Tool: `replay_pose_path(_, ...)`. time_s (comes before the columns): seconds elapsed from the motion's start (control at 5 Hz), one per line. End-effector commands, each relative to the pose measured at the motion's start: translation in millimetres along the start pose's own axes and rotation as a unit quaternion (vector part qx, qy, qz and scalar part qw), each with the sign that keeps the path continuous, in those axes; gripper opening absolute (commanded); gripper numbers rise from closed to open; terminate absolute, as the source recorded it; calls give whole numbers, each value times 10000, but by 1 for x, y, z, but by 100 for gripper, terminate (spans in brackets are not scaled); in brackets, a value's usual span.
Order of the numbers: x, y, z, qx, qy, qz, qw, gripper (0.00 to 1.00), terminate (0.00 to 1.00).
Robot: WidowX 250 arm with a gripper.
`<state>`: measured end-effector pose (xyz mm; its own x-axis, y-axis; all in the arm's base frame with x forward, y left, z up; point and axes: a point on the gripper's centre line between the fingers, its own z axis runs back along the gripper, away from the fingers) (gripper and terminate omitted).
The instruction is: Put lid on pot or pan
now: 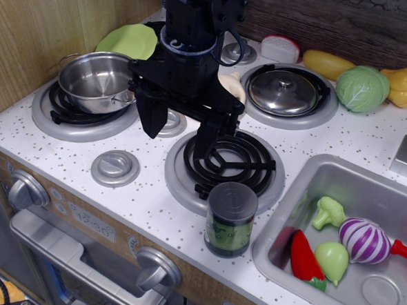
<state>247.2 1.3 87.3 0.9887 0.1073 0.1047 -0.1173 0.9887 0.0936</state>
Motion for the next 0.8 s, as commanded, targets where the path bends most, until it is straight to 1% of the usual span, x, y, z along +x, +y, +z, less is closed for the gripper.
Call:
replay_pose_path(0.0,0,0,0,0,0,0,10000,100,0)
replay_pose_path(0.4,40,0,-2,23,-490,-167,9987,100,0)
replay_pose_path(0.6,82,-3,4,1,-771,-214,9968,100,0)
